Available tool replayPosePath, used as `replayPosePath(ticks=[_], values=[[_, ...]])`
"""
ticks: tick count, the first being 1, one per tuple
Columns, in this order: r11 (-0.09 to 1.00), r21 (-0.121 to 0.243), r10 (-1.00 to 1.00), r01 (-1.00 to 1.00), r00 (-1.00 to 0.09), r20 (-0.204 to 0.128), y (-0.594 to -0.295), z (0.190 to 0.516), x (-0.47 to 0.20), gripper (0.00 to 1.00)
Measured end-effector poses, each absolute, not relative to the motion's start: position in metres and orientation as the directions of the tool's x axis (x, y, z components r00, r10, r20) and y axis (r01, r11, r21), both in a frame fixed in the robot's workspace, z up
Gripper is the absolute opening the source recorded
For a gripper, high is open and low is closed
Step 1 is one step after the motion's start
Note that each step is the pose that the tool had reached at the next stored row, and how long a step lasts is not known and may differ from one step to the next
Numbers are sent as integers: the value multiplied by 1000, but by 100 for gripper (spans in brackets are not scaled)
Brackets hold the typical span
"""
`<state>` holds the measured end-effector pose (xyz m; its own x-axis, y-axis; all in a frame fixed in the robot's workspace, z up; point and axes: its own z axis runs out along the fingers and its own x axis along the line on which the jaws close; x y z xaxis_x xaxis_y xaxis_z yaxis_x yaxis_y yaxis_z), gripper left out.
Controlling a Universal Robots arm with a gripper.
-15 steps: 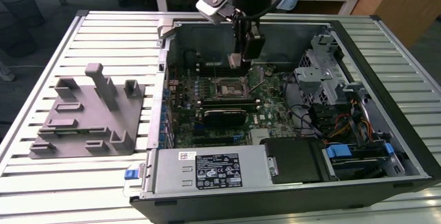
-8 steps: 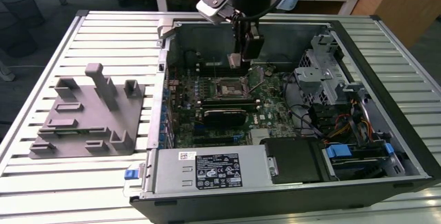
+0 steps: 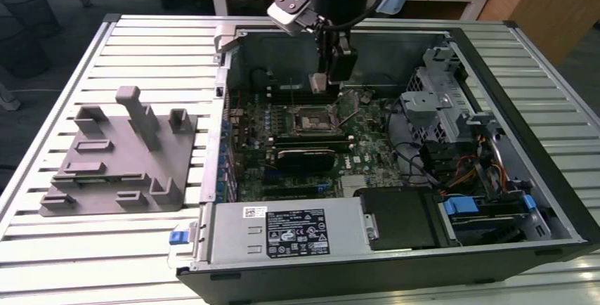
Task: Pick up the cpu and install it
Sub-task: 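Place the cpu into insertion slot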
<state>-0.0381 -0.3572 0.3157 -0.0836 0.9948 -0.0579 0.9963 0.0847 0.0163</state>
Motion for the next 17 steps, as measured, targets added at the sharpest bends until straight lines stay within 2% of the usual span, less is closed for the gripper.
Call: replayPosePath(ticks=[17], values=[[85,17,995,996,-84,-53,-345,295,-38,53]])
